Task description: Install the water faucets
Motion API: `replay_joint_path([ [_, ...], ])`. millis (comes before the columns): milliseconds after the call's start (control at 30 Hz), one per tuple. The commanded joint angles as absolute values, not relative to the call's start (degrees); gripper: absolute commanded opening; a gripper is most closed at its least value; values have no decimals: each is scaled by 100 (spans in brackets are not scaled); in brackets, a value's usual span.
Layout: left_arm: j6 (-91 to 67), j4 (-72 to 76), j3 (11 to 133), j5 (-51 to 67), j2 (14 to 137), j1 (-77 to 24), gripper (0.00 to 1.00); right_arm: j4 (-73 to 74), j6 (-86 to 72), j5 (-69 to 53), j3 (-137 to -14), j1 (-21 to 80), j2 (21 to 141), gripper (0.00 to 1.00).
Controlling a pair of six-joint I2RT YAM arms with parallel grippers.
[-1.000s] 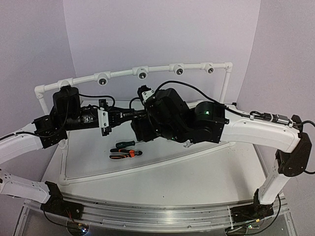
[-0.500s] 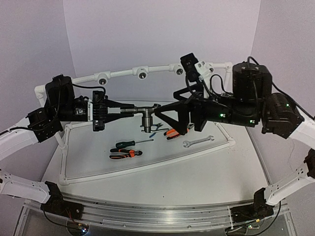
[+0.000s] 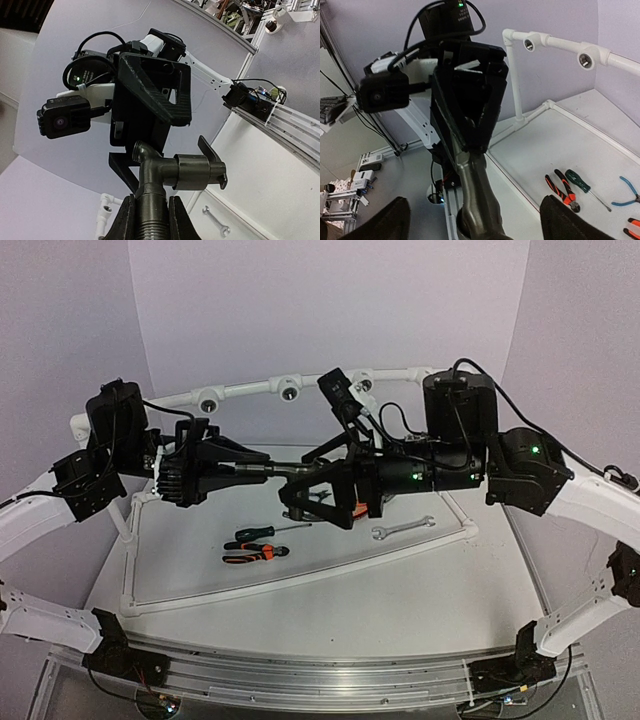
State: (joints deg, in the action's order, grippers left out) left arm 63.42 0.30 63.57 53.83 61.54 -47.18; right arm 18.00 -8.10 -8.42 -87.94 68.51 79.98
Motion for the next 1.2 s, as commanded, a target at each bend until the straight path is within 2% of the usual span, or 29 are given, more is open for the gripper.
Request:
replay_joint_path([
  [0, 6952, 969, 6276, 5531, 6064, -4721, 0, 1044, -1093, -1314, -8933, 6855, 8164, 82],
  [167, 7280, 1229, 6088, 5525, 6017, -4724, 0, 789, -1148, -1469, -9020, 6855, 8445, 59],
  [267, 7202, 1288, 6074, 5521, 6001, -4726, 0, 766, -1107, -1487, -9122, 6856, 8558, 49],
  [567, 7179, 1283, 6021, 5409, 5951, -4722, 0, 741, -1046, -1356, -9045, 6853, 8479, 0],
  [833, 7471, 871, 6104, 5193, 6006, -4722, 0, 747, -1041, -1167, -8864, 6819, 8313, 0],
  [867, 7567, 710, 6144, 5122, 6029, -4723, 4, 752, -1028, -1128, -8846, 6812, 8284, 0],
  [1000, 7850, 278, 6248, 4793, 6059, -4720, 44, 799, -996, -693, -8622, 6770, 8067, 0],
  [1167, 8030, -676, 6534, 4234, 6099, -4721, 69, 818, -1064, 45, -8308, 6732, 7766, 0],
])
